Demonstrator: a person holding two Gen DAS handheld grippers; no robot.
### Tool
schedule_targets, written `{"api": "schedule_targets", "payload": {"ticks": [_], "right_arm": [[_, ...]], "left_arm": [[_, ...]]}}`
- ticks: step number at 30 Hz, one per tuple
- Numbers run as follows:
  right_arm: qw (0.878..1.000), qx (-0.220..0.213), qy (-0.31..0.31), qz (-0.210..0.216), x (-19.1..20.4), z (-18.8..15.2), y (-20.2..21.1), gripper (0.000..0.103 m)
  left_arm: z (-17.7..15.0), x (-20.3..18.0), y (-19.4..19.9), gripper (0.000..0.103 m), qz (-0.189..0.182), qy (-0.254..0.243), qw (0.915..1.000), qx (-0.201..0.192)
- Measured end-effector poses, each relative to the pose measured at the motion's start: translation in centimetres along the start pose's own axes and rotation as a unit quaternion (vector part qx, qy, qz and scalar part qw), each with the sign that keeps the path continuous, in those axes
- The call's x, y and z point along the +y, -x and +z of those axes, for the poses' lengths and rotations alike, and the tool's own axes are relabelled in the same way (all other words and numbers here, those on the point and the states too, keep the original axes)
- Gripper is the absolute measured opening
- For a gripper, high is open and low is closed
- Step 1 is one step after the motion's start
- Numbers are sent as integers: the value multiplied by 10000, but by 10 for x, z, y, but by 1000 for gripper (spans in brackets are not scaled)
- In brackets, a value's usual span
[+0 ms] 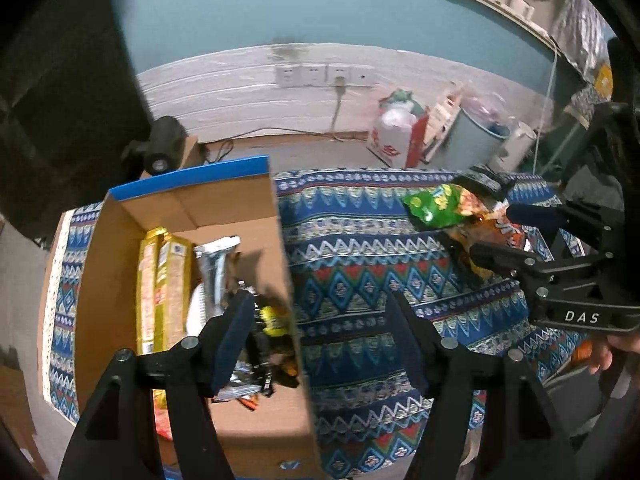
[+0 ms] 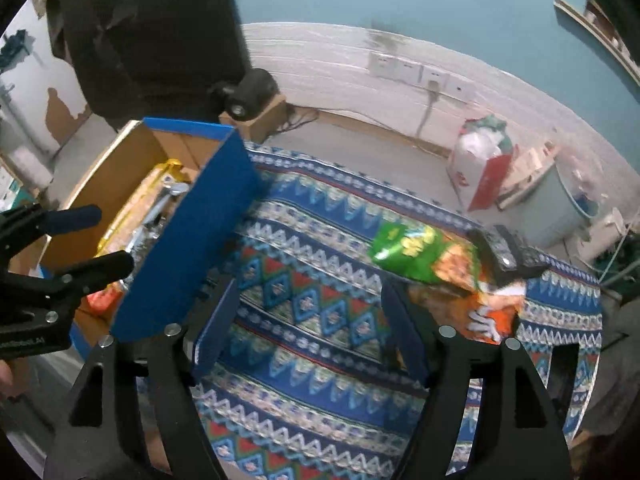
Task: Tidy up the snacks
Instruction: 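Move both tools back to the remaining snack pile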
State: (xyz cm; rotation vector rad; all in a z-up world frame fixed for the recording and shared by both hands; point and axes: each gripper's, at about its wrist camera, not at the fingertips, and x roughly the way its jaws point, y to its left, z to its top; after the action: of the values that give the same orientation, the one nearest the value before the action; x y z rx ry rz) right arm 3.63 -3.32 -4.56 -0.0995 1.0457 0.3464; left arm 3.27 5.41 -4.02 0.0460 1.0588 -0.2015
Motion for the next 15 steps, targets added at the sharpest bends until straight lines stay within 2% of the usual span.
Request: {"api": "schedule_targets", "payload": {"ticks": [6, 9, 15], "right_arm": [[9997, 114, -99, -195, -33, -16, 3, 74], [9995, 210, -116, -196, -50, -22, 4, 75], [9978, 597, 99, -285, -86, -29, 4, 76]], "left_arm": [[9, -24, -4, 70, -81, -158, 9998, 83], [15, -36, -7, 77, -192, -198, 9995, 136], [40, -68, -21, 77, -247, -569, 9975, 342]]}}
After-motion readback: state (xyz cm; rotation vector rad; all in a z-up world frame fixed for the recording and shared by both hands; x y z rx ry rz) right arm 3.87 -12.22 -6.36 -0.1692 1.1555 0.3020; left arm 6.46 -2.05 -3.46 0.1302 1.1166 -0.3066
